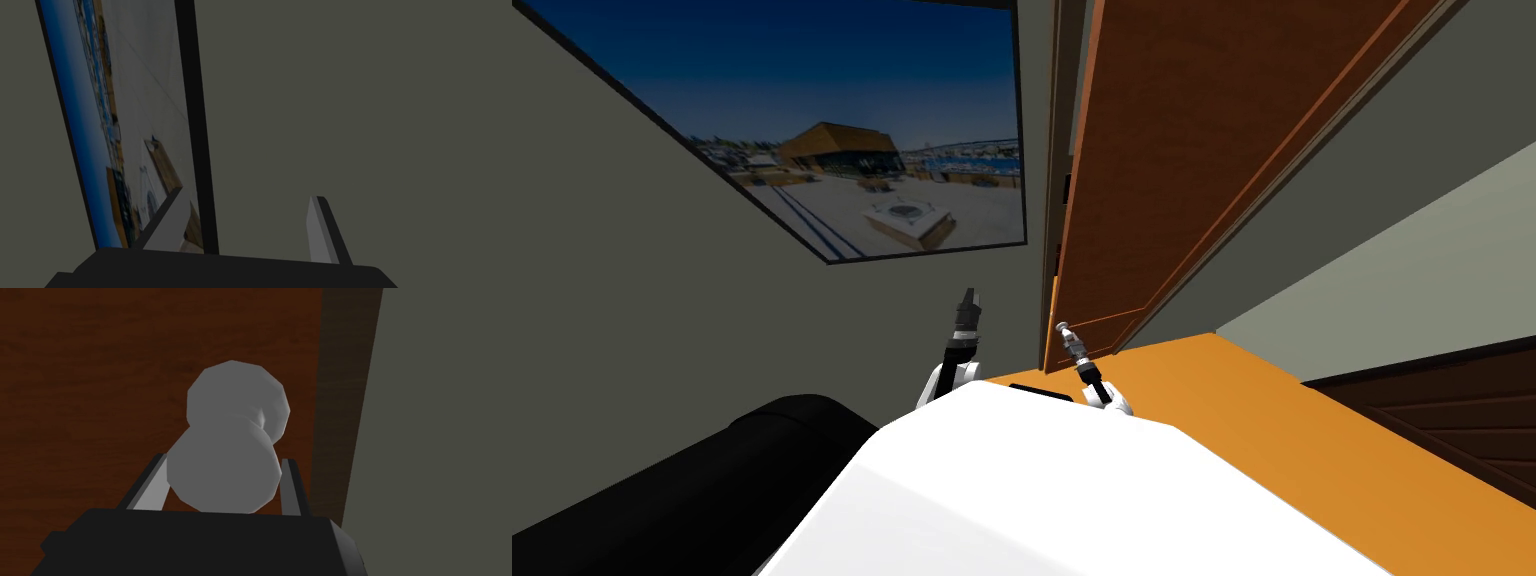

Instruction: Pull the door open

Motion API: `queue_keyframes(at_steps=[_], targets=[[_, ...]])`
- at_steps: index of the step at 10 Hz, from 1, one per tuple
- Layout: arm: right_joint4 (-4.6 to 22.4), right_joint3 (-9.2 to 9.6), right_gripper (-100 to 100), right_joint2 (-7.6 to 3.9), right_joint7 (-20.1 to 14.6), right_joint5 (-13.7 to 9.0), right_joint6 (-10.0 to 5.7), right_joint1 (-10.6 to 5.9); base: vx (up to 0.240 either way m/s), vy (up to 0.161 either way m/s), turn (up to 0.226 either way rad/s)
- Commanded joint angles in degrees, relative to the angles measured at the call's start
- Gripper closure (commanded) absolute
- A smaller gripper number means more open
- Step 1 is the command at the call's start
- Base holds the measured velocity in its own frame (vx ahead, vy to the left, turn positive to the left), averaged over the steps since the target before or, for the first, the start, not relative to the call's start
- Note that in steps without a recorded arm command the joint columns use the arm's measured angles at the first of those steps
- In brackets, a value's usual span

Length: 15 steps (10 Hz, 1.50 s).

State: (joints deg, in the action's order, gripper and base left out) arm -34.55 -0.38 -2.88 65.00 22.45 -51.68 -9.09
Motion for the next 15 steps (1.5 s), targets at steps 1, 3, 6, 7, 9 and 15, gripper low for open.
queue_keyframes(at_steps=[1, 3, 6, 7, 9, 15], targets=[[0.56, 0.00, 100, 0.21, -2.86, 0.09, 0.01, 0.14, -0.092, -0.019, 0.047], [0.81, -0.49, 100, -0.04, -6.26, 0.00, -0.03, 0.02, -0.085, -0.033, 0.072], [1.11, -1.07, 100, -0.31, -10.15, -0.11, -0.08, -0.13, -0.051, -0.005, 0.055], [1.11, -1.07, 100, -0.31, -10.88, -0.11, -0.08, -0.13, -0.040, -0.007, 0.043], [1.41, -1.66, 100, -0.59, -14.28, -0.21, -0.13, -0.28, -0.060, -0.002, 0.071], [1.96, -2.72, 100, -1.03, -21.83, -0.40, -0.21, -0.55, -0.048, -0.004, 0.055]])
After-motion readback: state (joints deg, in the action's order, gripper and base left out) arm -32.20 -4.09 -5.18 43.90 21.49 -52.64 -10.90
